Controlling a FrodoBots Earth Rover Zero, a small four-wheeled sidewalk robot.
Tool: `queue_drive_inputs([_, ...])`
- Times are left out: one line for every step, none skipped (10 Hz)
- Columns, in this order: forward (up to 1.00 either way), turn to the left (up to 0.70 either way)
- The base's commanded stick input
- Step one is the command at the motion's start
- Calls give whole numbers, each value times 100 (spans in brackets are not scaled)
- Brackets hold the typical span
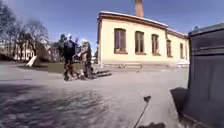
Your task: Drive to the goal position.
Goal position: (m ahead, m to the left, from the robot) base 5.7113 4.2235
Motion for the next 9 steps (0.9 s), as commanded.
queue_drive_inputs([85,0])
queue_drive_inputs([85,0])
queue_drive_inputs([85,0])
queue_drive_inputs([85,0])
queue_drive_inputs([85,0])
queue_drive_inputs([85,0])
queue_drive_inputs([85,0])
queue_drive_inputs([85,0])
queue_drive_inputs([85,0])
